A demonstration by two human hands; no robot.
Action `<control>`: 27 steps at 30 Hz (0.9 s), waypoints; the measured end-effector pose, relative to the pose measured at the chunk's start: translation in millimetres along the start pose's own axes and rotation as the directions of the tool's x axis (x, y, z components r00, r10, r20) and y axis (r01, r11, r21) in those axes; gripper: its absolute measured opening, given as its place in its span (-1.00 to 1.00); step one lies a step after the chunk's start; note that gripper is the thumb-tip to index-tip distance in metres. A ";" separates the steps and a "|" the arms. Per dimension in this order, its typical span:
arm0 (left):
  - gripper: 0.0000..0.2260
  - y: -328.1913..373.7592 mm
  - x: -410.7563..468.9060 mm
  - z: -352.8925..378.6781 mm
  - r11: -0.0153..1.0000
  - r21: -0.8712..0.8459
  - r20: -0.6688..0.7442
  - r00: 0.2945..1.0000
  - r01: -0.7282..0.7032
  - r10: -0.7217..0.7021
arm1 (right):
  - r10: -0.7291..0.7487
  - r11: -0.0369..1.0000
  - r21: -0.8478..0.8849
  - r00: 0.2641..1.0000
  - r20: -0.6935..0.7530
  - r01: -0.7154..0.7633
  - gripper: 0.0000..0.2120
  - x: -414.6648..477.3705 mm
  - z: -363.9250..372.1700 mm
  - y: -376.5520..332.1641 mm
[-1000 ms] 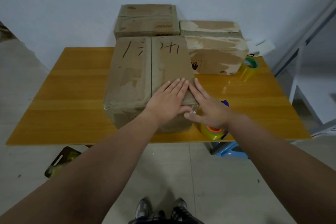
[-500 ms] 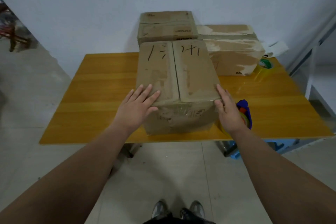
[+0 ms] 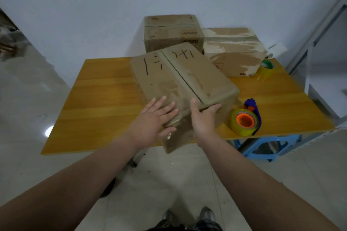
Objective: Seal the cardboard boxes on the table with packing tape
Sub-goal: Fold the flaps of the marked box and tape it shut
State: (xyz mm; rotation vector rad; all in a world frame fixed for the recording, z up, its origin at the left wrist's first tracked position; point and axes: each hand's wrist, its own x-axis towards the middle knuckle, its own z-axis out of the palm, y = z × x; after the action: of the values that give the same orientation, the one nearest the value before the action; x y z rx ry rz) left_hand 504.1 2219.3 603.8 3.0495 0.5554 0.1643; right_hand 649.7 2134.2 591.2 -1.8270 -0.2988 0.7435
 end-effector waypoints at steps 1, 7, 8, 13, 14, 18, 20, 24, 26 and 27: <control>-0.44 2.6 0.2 -0.1 0.999 0.015 0.025 0.998 -0.052 0.051 | -0.034 0.999 -0.027 0.999 -0.013 0.034 -0.05 -1.8 4.6 0.6; -0.25 -43.9 -13.6 -4.2 0.976 0.180 0.167 0.982 -0.121 0.091 | -0.049 0.997 -0.058 0.994 0.102 0.055 -0.18 10.7 -8.5 1.4; -0.21 -57.7 -17.4 -6.5 0.974 0.223 0.175 0.985 -0.048 0.008 | -0.054 0.992 -0.107 0.990 0.127 0.068 -0.23 13.8 -12.2 -1.7; 0.01 -72.8 -22.2 -8.3 0.941 0.228 0.254 0.918 0.249 -0.304 | -0.170 0.864 -0.448 0.971 0.167 0.228 -0.45 28.7 -10.9 -30.8; 0.02 -66.8 -19.3 -7.7 0.935 0.216 0.254 0.908 0.282 -0.332 | -0.183 0.845 -0.480 0.971 0.156 0.236 -0.46 31.7 -8.2 -35.9; 0.01 -35.6 0.0 -10.1 0.872 0.200 0.215 0.848 0.446 -0.483 | -0.251 0.904 -0.354 0.968 0.019 0.241 -0.25 25.0 -5.0 -34.4; -0.03 -16.5 11.7 -11.3 0.848 0.182 0.194 0.828 0.497 -0.527 | -0.307 0.923 -0.302 0.930 -0.204 0.238 -0.13 9.6 -3.0 -22.8; -0.17 -6.6 13.5 -15.2 0.904 0.123 0.153 0.893 0.408 -0.424 | -0.066 0.989 -0.148 0.967 -0.245 0.030 0.07 -7.0 15.1 -3.1; -0.27 -21.8 1.9 -19.2 0.948 0.100 0.126 0.941 0.303 -0.314 | -0.033 0.980 -0.196 0.972 -0.234 -0.014 0.11 -4.3 21.2 -1.3; -0.34 -31.2 -4.2 -20.9 0.966 0.064 0.118 0.960 0.249 -0.255 | -0.035 0.975 -0.223 0.973 -0.230 -0.017 0.11 -2.0 23.2 -1.1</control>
State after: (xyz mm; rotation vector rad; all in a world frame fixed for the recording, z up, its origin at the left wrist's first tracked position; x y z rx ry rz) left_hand 487.0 2247.4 622.5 2.9700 0.9425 -0.0500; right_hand 634.0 2151.1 587.9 -2.1029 -0.2443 0.4973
